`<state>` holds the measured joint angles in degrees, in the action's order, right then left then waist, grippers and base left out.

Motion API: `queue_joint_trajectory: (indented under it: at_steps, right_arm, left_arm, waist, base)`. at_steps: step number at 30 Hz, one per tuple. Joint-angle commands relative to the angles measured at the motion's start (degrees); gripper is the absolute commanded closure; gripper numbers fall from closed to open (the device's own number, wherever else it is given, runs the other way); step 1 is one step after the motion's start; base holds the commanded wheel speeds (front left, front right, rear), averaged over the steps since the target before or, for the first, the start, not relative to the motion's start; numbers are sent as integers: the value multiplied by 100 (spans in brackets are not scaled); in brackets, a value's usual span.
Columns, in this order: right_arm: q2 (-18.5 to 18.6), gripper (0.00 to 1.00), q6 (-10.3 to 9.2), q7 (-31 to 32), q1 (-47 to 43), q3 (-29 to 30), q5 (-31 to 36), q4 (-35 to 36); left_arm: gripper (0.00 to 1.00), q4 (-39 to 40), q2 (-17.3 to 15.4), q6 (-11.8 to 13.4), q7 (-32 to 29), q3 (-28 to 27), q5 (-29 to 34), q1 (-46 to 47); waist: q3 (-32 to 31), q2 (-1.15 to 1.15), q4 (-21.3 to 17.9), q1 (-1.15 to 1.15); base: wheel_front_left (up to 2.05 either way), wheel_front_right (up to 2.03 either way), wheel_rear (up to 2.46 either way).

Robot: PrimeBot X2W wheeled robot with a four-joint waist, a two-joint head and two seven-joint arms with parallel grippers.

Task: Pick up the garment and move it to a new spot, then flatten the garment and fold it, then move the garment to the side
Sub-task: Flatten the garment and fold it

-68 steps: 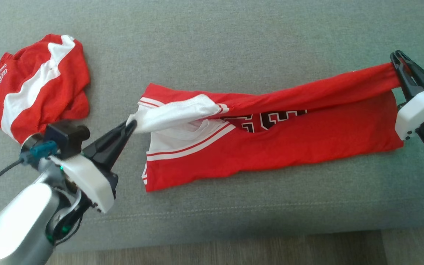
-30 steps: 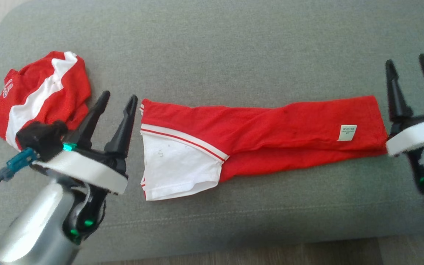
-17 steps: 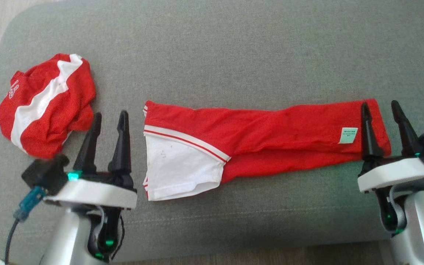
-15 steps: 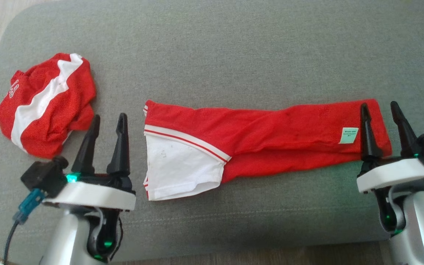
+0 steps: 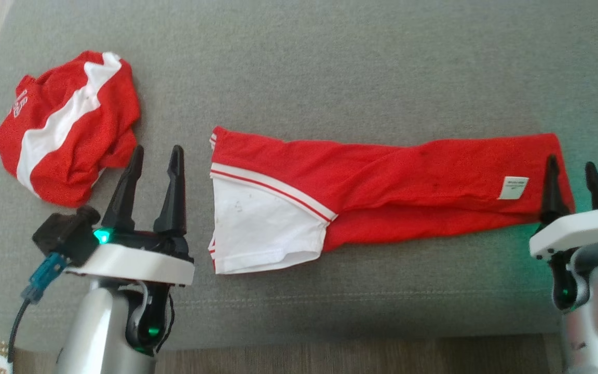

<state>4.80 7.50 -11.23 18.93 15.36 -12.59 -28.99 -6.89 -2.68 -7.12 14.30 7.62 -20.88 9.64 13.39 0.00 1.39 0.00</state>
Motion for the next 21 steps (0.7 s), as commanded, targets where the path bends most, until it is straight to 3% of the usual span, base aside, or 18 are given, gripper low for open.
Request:
queue_joint_trajectory:
  at_steps: [1,10,18,19,20,21]
  right_arm:
    - [-15,0,-1,1,241,4,132,18]
    - [-72,0,-1,126,709,570,547,-1033]
    - [-121,0,-1,361,917,280,375,-1669]
    - [-125,8,-1,383,923,218,324,-1717]
    - [-126,84,-1,385,925,167,289,-1751]
    - [-114,100,-1,372,924,124,268,-1775]
  left_arm:
    - [0,172,-22,-28,69,-130,-19,216]
    - [0,171,-21,-35,70,-106,19,350]
    - [0,183,-21,-35,70,-147,89,442]
    - [0,182,-21,-35,70,-146,96,450]
    - [0,179,-21,-35,70,-148,101,457]
    - [0,177,-21,-36,70,-149,105,462]
  waist:
    - [99,0,59,0]
    - [312,0,144,0]
    - [394,0,86,0]
    - [394,0,78,0]
    - [392,0,69,0]
    - [388,0,61,0]
  base:
    - [0,0,0]
    - [0,0,0]
    - [0,0,0]
    - [0,0,0]
    - [0,0,0]
    - [0,0,0]
